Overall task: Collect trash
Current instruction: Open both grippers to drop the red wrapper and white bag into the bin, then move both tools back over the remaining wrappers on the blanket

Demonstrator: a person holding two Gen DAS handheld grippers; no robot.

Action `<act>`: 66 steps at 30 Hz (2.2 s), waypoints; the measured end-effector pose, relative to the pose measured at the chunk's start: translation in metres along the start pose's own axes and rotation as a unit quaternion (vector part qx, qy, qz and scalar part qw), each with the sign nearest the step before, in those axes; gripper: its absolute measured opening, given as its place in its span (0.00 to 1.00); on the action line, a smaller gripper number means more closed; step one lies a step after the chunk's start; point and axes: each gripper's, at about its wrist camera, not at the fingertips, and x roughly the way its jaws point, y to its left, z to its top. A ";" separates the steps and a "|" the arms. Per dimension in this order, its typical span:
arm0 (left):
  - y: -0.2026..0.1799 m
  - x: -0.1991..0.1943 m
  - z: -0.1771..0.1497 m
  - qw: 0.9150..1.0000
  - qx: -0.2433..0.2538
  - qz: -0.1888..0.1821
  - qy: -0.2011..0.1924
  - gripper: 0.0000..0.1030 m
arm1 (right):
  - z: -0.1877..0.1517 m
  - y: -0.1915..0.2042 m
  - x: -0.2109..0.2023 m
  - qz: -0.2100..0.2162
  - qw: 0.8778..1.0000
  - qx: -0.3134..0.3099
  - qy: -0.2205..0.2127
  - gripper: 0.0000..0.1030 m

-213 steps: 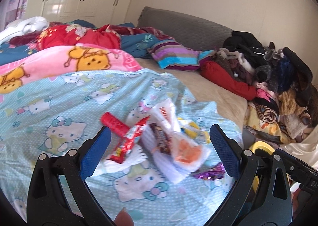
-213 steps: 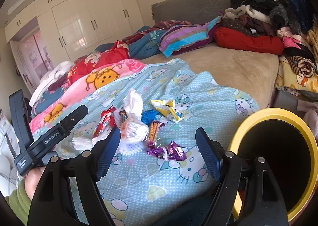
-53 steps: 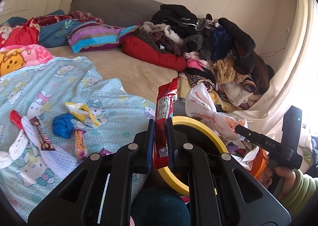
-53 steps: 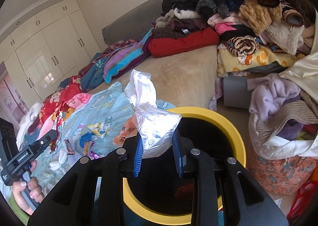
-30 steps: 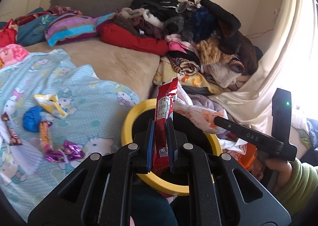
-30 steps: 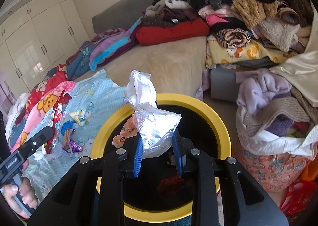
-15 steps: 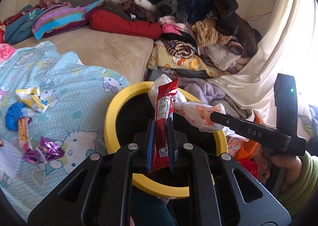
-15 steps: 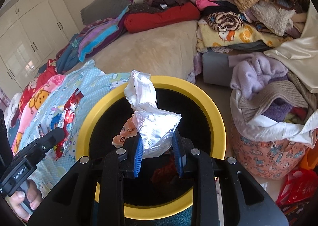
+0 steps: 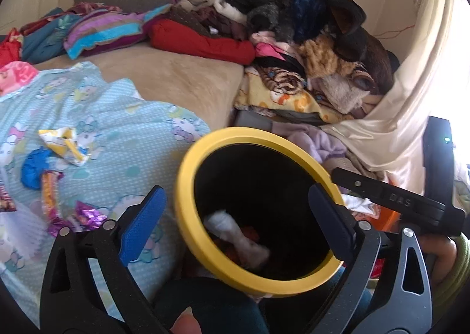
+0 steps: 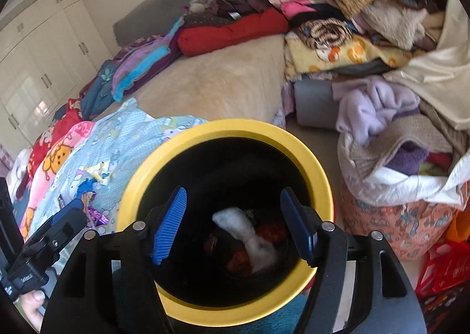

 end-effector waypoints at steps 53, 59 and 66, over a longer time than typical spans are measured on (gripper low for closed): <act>0.108 -0.122 0.002 0.976 -0.075 0.159 -0.131 0.89 | -0.032 0.182 -0.017 0.116 0.973 -0.179 -0.085 0.77; 0.125 -0.131 -0.002 0.971 -0.089 0.175 -0.138 0.89 | -0.034 0.200 -0.008 0.123 0.972 -0.185 -0.078 0.77; 0.148 -0.143 -0.005 0.965 -0.108 0.193 -0.142 0.89 | -0.039 0.221 0.004 0.132 0.969 -0.195 -0.069 0.77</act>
